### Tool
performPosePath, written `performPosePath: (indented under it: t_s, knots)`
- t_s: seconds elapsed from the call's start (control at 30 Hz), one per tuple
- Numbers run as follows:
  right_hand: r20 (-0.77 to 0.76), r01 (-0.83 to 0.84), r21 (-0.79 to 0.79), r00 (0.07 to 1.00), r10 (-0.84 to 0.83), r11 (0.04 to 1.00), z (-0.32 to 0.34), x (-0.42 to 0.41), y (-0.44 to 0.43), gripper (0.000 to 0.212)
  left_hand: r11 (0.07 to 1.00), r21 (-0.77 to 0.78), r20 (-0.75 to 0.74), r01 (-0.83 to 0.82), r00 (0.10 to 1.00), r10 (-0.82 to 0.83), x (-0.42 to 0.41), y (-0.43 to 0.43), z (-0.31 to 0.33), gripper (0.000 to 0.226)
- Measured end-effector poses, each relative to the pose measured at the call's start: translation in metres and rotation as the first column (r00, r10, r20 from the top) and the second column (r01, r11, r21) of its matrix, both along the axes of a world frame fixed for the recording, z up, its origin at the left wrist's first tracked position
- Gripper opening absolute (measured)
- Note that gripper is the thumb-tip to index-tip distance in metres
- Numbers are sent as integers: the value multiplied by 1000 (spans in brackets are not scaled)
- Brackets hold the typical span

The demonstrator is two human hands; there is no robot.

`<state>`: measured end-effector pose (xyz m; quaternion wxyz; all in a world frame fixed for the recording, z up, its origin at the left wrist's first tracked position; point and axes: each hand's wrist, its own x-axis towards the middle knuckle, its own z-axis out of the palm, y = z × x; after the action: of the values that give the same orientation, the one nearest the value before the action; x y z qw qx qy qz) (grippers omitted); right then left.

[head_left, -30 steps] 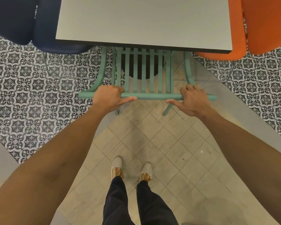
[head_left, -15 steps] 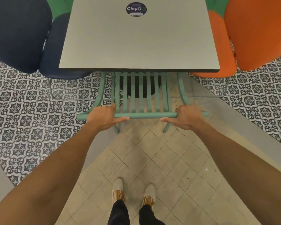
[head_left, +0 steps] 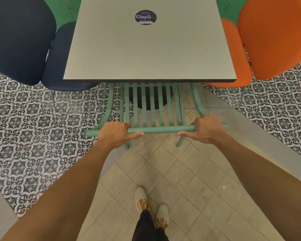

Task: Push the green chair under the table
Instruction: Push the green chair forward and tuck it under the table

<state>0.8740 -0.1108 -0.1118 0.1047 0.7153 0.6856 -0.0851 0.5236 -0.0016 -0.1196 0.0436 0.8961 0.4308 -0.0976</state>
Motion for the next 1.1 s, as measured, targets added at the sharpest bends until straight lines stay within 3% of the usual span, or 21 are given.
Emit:
performPosePath:
  t_s: [0.2,0.57,0.77,0.93,1.1]
  knots:
    - [21,-11,34,1000,10,999,-4,0,0,98,1000,4,-17,30,999,-30,0,2,3,98]
    - [-39,35,24,999,-34,999,1,-3,0,98,999,-8,-36,46,998,-46,-2,4,3,107]
    - [-42,38,19,998,-37,999,-3,-15,-1,99,999,-14,-8,35,999,-36,-14,10,-2,103]
    - [-41,28,23,999,-27,999,-4,-16,0,98,999,17,3,47,999,-47,-16,8,0,86]
    - [-36,32,11,999,-31,999,-2,-13,0,99,1000,12,6,24,1000,-24,-12,6,3,91]
